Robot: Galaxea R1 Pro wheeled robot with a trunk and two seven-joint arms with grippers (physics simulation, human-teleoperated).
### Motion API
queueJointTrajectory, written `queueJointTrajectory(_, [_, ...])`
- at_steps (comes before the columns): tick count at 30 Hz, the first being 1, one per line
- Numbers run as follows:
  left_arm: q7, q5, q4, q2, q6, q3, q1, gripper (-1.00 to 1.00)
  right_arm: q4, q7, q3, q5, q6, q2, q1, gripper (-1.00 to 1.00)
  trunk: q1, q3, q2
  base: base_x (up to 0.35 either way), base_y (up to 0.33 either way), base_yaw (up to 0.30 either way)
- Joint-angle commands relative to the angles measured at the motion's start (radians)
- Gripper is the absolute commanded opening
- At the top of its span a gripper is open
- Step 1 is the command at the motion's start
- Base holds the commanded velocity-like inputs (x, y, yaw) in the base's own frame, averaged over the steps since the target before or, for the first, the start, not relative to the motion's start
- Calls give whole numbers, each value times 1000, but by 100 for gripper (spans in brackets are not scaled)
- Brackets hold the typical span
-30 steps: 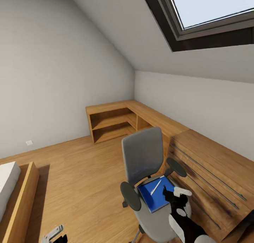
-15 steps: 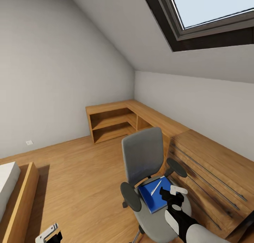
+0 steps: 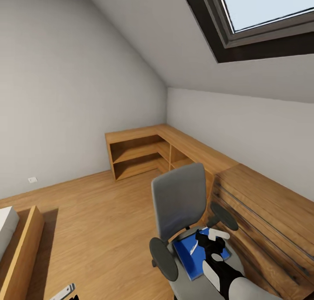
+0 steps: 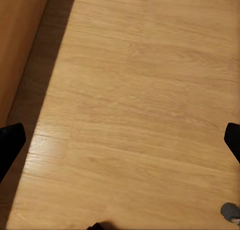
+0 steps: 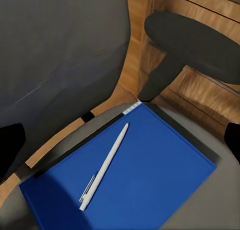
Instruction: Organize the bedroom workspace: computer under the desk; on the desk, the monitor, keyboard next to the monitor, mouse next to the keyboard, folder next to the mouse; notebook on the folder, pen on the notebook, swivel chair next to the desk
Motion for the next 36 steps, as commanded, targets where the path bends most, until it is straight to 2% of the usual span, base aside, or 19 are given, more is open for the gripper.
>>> queueJointTrajectory(1, [7, 10, -1, 1, -6, -9, -1, 100, 1, -4, 9, -9, -5, -1, -1, 100, 0, -2, -1, 46, 1, 0])
queueJointTrajectory(8, [7, 10, 0, 0, -6, -11, -1, 100, 1, -1, 9, -9, -8, 0, -1, 100, 0, -2, -1, 45, 0, 0])
queueJointTrajectory(11, [7, 10, 0, 0, -6, -12, -1, 100, 0, -1, 11, -10, -8, 5, -1, 100, 0, -2, -1, 214, 0, 0])
queueJointTrajectory(13, [7, 10, 0, 0, -6, -12, -1, 100, 0, -1, 11, -11, -8, 19, -1, 100, 0, -2, -1, 207, 0, 0])
queueJointTrajectory(17, [6, 11, -8, 2, -6, -6, -1, 100, 0, 0, 10, -10, -9, 23, -1, 100, 0, -2, -1, 73, 0, 0])
queueJointTrajectory(19, [7, 11, -21, 2, -6, -7, -1, 100, 0, 0, 10, -10, -9, 22, -1, 100, 0, -2, -1, 5, 0, 0])
queueJointTrajectory(20, [8, 11, -61, 1, -1, -8, -1, 100, 1, 0, 10, -9, -10, 23, -1, 100, 0, -2, -1, 1, 0, 189])
queueJointTrajectory(28, [11, 10, -70, 1, 1, -10, -1, 100, -1, 0, 9, -8, -12, 21, -1, 100, 0, -2, -1, 0, 0, 214])
queueJointTrajectory(34, [12, 10, -70, 1, 2, -11, -1, 100, -2, 0, 8, -8, -12, 18, -1, 100, 0, -2, -1, 0, 0, 47])
queueJointTrajectory(36, [13, 11, -71, 1, 4, -11, -1, 100, -4, -1, 9, -8, -11, 17, -1, 100, 8, -8, -15, 0, 0, 6])
